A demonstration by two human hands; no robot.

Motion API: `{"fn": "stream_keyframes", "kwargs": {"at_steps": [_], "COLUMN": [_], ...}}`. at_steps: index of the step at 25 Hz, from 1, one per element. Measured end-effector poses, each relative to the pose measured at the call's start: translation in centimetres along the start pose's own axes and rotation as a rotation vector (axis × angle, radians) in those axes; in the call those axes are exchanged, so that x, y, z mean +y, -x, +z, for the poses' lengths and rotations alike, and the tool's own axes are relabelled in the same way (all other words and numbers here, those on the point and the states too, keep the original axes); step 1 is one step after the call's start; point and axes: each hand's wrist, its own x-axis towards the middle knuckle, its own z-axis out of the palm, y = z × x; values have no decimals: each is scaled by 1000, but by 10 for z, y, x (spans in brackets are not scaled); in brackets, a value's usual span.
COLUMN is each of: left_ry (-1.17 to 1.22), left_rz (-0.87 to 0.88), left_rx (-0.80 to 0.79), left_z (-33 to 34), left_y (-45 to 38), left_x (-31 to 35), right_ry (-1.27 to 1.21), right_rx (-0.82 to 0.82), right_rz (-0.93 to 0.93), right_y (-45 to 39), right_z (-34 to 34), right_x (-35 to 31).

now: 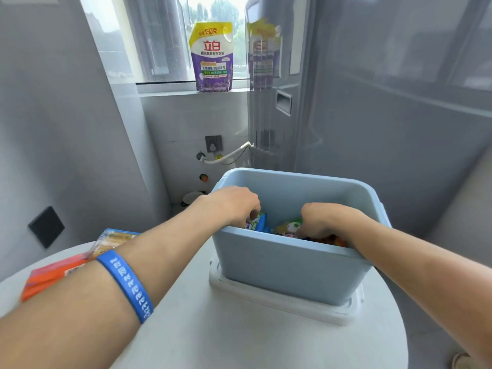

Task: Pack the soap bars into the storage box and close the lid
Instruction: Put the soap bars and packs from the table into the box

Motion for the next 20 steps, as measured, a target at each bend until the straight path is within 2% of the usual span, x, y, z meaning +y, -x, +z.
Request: {"fn": "stream_keyframes", "kwargs": {"at_steps": [3, 5, 9, 12, 15, 16, 18, 20], "left_ry": [42, 107, 238, 307, 294, 334, 358, 229], "left_rz": [49, 90, 67, -19, -216, -315, -515, -629], "left_rx": [-56, 33, 599, 860, 846, 819, 734, 583], "left_z": [1, -1, 3, 39, 89, 101, 111, 106], "left_y": [5, 15, 64, 110, 155, 166, 186, 206], "left_x": [-2, -1, -17, -43, -65, -71, -84, -101], "right_ry": [78, 97, -65, -108, -97, -136, -181, -116], "right_rx": [-226, -196, 172, 479, 732, 771, 728, 502], "right_rz": [-46, -72, -244, -377, -643, -756, -929, -984], "right_y": [5, 3, 11, 34, 78, 94, 121, 135], "right_z": [1, 6, -12, -30, -29, -20, 7, 47], "right_x": [-6, -6, -19, -47, -107, -126, -154, -167]}}
